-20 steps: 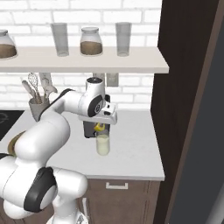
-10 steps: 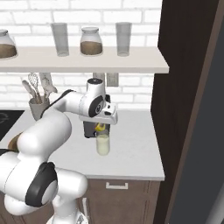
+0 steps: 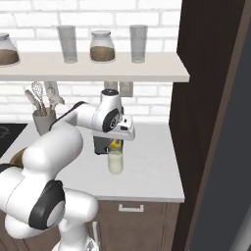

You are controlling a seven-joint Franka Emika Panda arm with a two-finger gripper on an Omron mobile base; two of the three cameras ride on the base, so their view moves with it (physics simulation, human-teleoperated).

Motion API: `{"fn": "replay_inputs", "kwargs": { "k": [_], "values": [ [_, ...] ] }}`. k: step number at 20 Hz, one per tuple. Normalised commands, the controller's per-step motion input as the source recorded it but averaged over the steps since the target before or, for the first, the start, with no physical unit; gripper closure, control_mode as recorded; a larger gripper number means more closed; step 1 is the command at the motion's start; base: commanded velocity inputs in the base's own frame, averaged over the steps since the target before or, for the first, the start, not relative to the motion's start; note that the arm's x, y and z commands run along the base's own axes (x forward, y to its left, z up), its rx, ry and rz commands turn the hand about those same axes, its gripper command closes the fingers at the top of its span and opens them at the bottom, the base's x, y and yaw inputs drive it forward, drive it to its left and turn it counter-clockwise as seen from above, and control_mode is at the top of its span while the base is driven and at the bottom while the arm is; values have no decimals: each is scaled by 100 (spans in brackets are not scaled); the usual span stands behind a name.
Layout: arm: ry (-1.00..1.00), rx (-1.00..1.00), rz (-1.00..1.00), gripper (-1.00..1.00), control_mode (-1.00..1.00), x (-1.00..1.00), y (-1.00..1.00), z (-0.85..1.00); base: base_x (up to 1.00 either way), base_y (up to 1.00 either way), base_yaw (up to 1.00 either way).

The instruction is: Grab a lemon wedge from the fridge and one ice cube from the ice bowl, and put them in the glass of lemonade.

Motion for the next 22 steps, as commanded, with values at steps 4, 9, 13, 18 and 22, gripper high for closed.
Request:
{"fn": "replay_inputs", "kwargs": {
  "k": [4, 9, 13, 18, 22],
  "values": [
    [0, 0, 0, 100, -100, -14, 0, -13, 0, 0, 0],
    [0, 0, 0, 100, -100, 0, 0, -3, 0, 0, 0],
    [1, 0, 0, 100, -100, 0, -1, -2, 0, 0, 0],
    [0, 0, 0, 100, -100, 0, -4, -8, 0, 0, 0],
    [0, 0, 0, 100, -100, 4, 0, -3, 0, 0, 0]
  ]
}}
